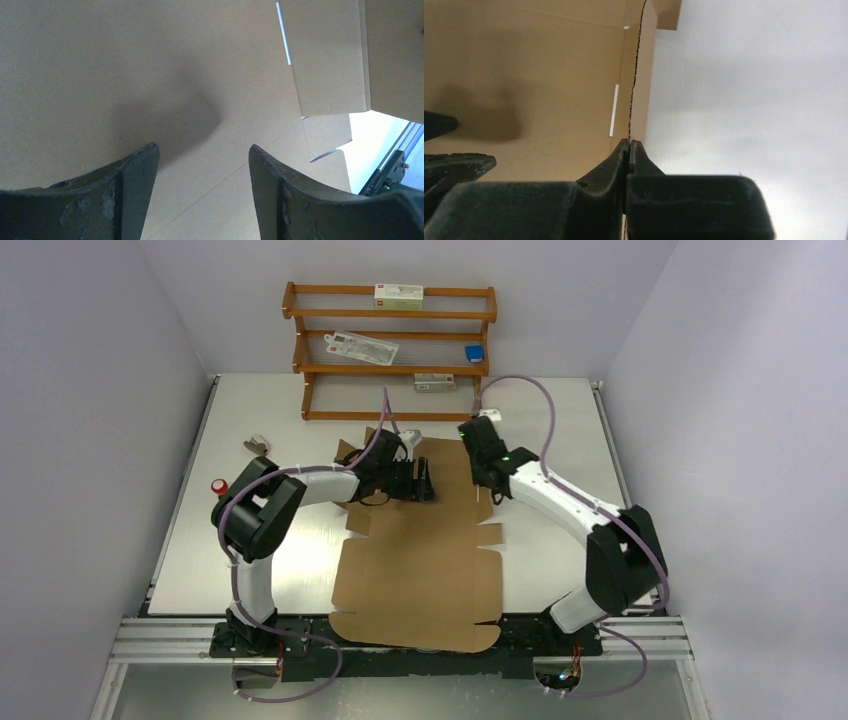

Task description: Fold the paper box

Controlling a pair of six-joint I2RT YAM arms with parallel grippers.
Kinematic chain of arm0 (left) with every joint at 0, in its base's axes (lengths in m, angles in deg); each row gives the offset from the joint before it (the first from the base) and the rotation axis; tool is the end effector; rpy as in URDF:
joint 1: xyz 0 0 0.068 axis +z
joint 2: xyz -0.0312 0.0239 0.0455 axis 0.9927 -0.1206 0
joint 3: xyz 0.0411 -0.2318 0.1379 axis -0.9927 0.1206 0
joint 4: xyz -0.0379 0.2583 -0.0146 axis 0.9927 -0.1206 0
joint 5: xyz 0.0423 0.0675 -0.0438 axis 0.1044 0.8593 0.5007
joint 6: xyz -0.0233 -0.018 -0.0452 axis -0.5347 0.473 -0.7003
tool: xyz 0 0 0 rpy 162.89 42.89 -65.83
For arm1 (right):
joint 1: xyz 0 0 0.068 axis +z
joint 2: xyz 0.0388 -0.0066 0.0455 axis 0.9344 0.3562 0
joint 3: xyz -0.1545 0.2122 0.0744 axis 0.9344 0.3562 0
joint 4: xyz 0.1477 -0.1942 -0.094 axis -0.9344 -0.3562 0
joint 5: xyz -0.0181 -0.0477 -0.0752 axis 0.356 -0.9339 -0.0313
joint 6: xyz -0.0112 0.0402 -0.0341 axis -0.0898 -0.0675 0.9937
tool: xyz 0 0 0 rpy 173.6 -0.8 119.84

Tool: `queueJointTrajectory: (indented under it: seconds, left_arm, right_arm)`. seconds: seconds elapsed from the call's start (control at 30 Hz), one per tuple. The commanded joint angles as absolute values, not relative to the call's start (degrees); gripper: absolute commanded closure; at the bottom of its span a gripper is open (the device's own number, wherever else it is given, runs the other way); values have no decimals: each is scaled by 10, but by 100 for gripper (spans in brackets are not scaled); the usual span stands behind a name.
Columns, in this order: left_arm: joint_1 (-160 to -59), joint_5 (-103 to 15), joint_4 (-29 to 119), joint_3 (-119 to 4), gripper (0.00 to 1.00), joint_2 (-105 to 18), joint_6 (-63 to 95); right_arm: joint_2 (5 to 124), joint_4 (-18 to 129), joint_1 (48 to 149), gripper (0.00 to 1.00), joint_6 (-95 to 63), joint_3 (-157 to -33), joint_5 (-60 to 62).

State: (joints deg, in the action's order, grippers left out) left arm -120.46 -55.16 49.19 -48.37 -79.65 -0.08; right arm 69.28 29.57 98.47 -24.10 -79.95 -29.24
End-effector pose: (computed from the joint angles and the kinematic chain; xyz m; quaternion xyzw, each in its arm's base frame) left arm 0.3129 -0.2538 0.1444 0.1413 0.8924 -0.3443 0.2552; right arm 0.2803 0.1416 0.2441 -0.0496 0.9262 -0.0527 0.3700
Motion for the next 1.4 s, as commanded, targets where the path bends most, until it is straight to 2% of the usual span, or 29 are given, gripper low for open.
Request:
queueJointTrajectory:
  seconds: [0.0,0.27,0.4,0.5,0.67,0.97,1.13,1.37]
  left_arm:
    - [-1212,-558,501,-460,28,-824,-16]
    - [-1214,-559,516,-449,28,-821,-28]
    - [-1214,-555,520,-445,28,-808,-32]
    - [-1214,-544,501,-454,28,-790,-25]
    - [-1210,-498,455,-478,24,-756,5]
    - [-1188,-456,414,-471,22,-694,30]
    - [-1188,-456,419,-436,21,-657,21]
    - [-1188,-495,471,-380,21,-639,-3]
  right_arm:
    - [760,231,1053,100,-247,-840,-390]
    - [847,187,1125,100,-259,-905,-474]
    - [864,178,1130,100,-257,-920,-465]
    - [846,187,1128,94,-238,-919,-451]
    - [795,220,1118,75,-162,-933,-386]
    - [812,267,1016,45,-62,-1010,-182]
    - [855,330,941,31,-21,-1023,39]
    - [978,353,874,19,13,-1093,212]
